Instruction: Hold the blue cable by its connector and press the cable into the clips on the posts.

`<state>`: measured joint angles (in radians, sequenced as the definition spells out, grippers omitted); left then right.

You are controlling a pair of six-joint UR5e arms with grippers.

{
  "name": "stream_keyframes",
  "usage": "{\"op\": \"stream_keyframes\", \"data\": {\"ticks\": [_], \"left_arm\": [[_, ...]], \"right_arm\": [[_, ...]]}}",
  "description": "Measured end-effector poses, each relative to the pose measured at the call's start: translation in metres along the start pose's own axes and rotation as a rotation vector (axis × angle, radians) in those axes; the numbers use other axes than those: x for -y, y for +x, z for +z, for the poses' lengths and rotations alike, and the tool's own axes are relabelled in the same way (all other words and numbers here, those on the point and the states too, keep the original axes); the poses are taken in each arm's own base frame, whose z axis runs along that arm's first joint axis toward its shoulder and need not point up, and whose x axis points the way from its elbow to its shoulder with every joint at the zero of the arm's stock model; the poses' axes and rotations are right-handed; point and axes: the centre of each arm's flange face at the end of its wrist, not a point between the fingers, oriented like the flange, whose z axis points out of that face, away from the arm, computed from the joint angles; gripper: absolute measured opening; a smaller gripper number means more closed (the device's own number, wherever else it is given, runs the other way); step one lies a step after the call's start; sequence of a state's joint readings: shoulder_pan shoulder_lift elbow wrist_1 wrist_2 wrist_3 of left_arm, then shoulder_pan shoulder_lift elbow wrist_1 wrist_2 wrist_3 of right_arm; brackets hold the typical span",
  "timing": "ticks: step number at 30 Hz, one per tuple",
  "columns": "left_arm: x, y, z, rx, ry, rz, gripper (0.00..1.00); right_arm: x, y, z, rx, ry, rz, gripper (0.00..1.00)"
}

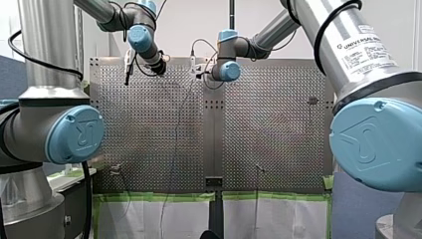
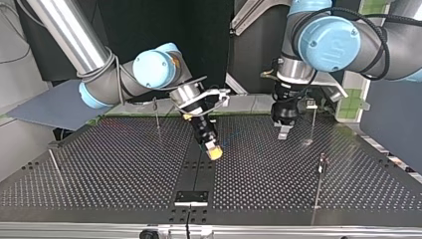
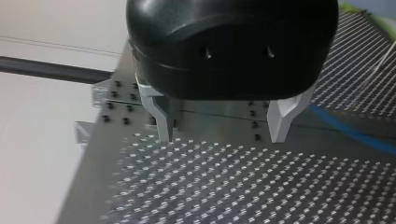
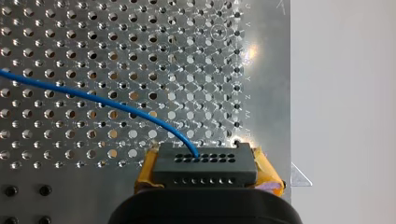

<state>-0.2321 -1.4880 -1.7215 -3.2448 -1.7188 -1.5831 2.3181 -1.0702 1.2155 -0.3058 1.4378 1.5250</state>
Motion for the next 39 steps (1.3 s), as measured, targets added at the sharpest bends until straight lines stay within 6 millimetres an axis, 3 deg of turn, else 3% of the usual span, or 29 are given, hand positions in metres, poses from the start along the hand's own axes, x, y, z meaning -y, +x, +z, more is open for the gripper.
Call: {"op": "stream_keyframes", "data": {"ticks": [12,27,39], "left_arm": [[0.013,0.039,0.03,-0.142,0.078,-0.008,1.0],[0.012,0.004,0.042,-0.145,0.158,-0.148,1.0],[0.016,0.01,0.056,-0.242,0.201,-0.25,1.0]], "right_arm": [[-0.005,0.0,0.0,0.001,-0.005,-0.001,0.0],[-0.014,-0.002,0.0,0.005,-0.013,-0.003,0.0],[-0.018,-0.003,0.0,0.01,-0.004,-0.01,0.0]]}}
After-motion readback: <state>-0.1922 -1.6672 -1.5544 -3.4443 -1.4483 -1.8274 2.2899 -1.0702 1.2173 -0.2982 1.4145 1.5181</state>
